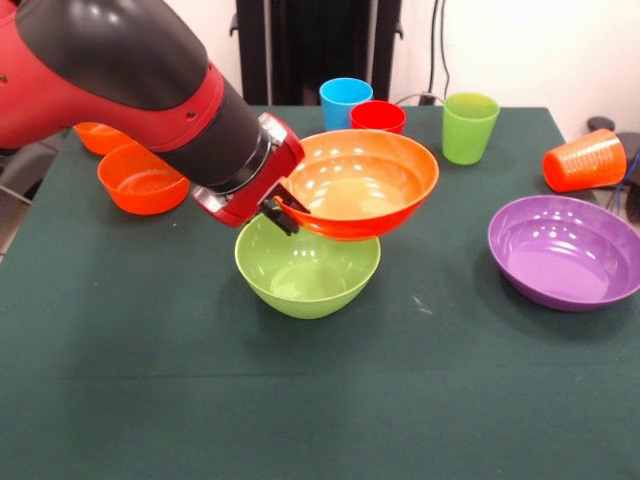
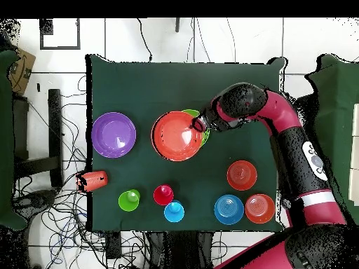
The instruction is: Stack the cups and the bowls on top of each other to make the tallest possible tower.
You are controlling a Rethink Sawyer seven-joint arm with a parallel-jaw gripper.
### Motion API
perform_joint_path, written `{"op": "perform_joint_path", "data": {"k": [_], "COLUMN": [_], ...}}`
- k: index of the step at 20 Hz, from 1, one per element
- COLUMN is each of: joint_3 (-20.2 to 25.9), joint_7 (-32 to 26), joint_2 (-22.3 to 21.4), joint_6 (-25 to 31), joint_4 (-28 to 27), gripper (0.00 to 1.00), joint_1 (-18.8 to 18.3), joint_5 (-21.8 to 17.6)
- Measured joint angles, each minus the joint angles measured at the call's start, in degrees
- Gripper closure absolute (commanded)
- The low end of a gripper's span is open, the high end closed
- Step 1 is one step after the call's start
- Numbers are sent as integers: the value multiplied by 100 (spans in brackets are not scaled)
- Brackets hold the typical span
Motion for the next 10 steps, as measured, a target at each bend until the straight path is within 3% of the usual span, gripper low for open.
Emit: {"op": "perform_joint_path", "data": {"k": [10], "joint_3": [0], "joint_7": [-679], "joint_2": [36], "joint_6": [111], "joint_4": [-70], "gripper": [100], "joint_1": [-80], "joint_5": [-48]}}
